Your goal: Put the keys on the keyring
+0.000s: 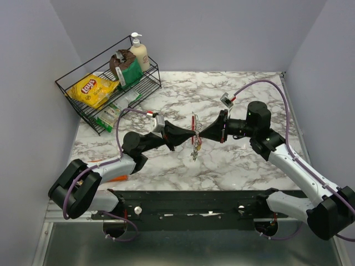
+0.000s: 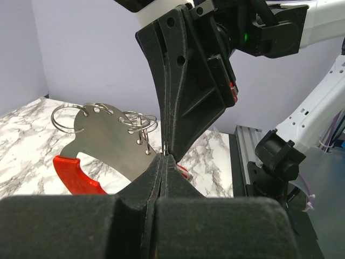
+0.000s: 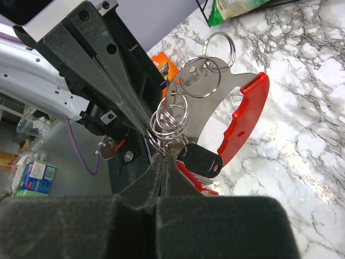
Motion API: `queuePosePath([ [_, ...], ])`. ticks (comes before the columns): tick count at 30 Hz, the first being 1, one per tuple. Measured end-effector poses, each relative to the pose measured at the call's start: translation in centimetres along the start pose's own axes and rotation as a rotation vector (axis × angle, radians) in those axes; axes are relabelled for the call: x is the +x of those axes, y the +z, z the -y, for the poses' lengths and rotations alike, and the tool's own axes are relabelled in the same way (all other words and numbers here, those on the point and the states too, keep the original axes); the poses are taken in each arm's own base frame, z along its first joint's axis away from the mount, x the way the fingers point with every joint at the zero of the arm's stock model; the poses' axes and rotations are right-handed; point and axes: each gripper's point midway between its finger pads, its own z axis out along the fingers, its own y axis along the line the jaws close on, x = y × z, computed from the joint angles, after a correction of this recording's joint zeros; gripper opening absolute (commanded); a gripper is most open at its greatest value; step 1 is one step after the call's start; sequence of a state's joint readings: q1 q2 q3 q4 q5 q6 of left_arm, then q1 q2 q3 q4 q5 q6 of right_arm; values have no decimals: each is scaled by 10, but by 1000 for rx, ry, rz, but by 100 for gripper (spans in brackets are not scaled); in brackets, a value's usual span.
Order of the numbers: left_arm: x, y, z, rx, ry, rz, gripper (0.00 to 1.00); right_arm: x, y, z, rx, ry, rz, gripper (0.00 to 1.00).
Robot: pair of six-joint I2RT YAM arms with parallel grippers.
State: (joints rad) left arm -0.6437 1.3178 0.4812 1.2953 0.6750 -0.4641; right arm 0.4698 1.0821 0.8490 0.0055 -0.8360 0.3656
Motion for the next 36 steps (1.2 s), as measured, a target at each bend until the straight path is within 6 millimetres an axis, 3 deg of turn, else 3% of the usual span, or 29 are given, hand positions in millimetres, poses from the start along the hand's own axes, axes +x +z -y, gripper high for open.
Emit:
queuePosePath([
  [11,-1,3,6,33,7,-6,0,16,1,-3,-65,13,-40,3],
  [16,-3,5,9,48,12,-4,0,18,1,-7,-106,-11,-39,9],
  [19,-4,6,10,54,14,-2,0,19,1,-9,-122,-25,-39,20],
  [20,-5,7,11,58,15,0,0,20,1,-9,-126,-29,-40,29],
  [26,-5,10,13,68,15,1,0,22,-5,-14,-131,-75,-26,55],
  [32,-1,8,14,66,12,-5,0,14,-21,-31,-129,-199,35,70],
  [36,3,6,13,60,8,-13,0,7,-34,-45,-125,-296,88,72],
])
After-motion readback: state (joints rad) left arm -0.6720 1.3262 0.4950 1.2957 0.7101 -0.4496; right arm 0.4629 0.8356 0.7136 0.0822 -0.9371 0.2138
